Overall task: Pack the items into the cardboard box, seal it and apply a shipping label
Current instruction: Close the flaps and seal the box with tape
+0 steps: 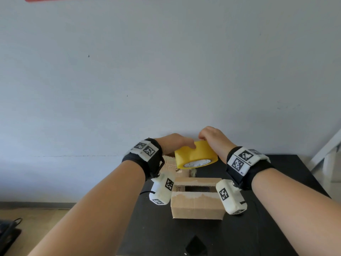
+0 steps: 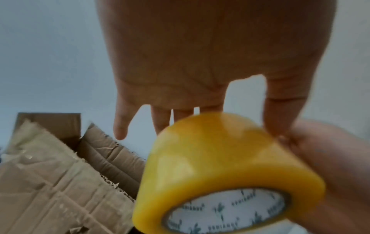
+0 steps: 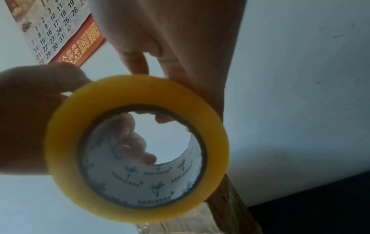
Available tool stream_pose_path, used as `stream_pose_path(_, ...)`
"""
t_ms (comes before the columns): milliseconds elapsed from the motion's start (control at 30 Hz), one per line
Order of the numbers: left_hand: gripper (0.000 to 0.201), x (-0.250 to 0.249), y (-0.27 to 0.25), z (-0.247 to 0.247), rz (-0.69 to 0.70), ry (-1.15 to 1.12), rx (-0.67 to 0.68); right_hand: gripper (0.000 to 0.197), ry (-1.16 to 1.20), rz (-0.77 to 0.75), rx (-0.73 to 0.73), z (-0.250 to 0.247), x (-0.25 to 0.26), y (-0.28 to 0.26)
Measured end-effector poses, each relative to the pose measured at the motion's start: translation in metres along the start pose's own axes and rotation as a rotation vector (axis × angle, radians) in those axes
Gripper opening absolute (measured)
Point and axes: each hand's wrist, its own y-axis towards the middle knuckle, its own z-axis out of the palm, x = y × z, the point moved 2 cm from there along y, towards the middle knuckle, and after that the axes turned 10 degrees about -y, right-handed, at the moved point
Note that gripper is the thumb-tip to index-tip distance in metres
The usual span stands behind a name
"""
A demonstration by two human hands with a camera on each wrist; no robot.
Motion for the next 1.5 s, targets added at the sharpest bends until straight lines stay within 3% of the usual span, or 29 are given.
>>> stream_pose_path(100,0.014,-0.012,0.002,0.013,0.032,0.073,-0.018,0.018,-0.08,-0.007,-0.054,0.006,-0.009,0.006)
stream_pose_path(300,0.016,-0.016,0.004,0.026,0.056,0.052,-0.057,0.014,-0.114,0.022,-0.075,0.005,-0.016,0.008)
stream_pose_path(400,0.027,-0.013,0.006,0.025,0.041,-0.004,-0.027,0.012,-0.111,0.034,-0.063,0.002,-0.018,0.01)
stream_pose_path(633,0.024,-0.003,0.0,0.021,0.001,-0.302,0.016,0.019,-0.067,0.042,-0.055,-0.001,-0.016,0.01)
stream_pose_path(833,0.013,0.005,0.001,0.01,0.03,-0.596,-0.085,0.033,-0.086,-0.023,-0.11,-0.004,-0.016,0.007)
stream_pose_path(1000,0.016,0.003,-0.002,0.008,0.03,-0.564,-0.062,0.028,-0.135,-0.1,-0.157,-0.001,-0.008,0.004)
stream_pose_path(1133,0.055,0.004,0.004,0.009,0.008,-0.451,-0.062,0.029,-0.212,-0.149,-0.166,0.003,-0.004,-0.001)
stream_pose_path(1233,0.051,0.004,0.007,0.009,0.017,-0.425,-0.057,0.03,-0.249,-0.159,-0.163,0.005,-0.003,-0.003)
stream_pose_path(1500,0.039,0.001,0.001,0.006,0.033,-0.535,0.057,0.03,-0.02,-0.018,-0.161,-0.001,-0.011,0.003)
